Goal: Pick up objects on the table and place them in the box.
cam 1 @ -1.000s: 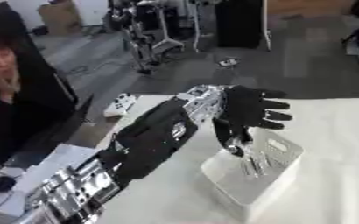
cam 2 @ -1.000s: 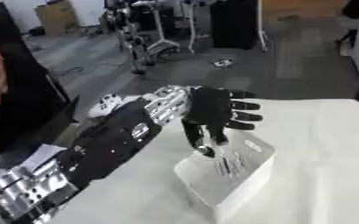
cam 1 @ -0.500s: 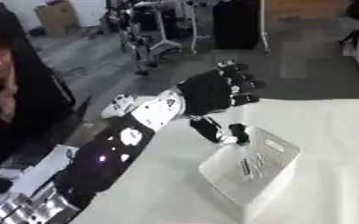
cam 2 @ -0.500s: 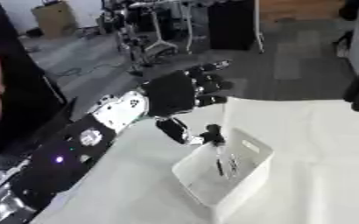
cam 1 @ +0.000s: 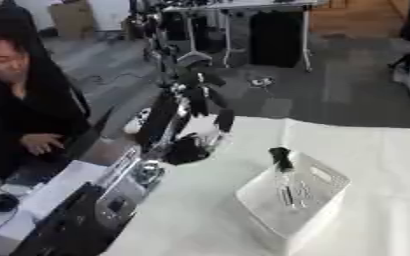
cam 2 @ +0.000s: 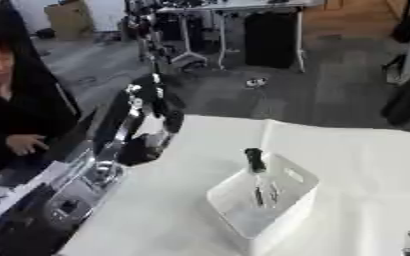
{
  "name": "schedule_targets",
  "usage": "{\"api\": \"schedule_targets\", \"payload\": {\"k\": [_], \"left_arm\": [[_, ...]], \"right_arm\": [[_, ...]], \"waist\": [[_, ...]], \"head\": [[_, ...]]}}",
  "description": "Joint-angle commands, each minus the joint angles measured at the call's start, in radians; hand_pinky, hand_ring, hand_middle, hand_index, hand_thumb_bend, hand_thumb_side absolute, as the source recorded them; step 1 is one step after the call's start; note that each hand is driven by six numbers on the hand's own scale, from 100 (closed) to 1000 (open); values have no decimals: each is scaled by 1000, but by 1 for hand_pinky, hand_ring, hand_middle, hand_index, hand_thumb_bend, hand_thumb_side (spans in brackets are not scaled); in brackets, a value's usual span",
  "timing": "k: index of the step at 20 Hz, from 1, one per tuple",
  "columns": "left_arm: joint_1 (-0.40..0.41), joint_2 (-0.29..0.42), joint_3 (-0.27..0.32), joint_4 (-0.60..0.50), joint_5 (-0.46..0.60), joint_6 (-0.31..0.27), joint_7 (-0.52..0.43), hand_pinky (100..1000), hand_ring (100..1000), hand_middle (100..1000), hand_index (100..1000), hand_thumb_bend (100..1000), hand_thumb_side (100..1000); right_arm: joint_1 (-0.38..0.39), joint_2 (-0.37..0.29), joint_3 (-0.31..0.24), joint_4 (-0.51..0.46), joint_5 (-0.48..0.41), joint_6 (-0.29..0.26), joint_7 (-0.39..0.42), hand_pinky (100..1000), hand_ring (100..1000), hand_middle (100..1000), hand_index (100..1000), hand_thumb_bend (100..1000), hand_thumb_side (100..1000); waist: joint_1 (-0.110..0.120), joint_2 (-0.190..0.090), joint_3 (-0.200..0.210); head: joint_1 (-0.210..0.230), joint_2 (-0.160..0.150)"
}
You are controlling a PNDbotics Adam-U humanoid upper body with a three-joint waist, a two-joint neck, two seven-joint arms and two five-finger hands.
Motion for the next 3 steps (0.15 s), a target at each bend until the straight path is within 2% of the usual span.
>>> {"api": "schedule_targets", "payload": {"k": [1,3], "left_arm": [[4,-68,24,-124,95,-1,-7,285,352,422,544,212,1000],[6,-99,16,-153,121,-18,-43,296,362,435,550,213,1000]], "right_arm": [[4,-39,-15,-13,9,23,0,324,295,356,495,424,1000],[12,-56,-24,-13,13,31,-4,324,295,356,495,426,1000]], "waist": [[-7,-21,20],[-16,-25,40]], "head": [[-50,12],[-93,25]]}}
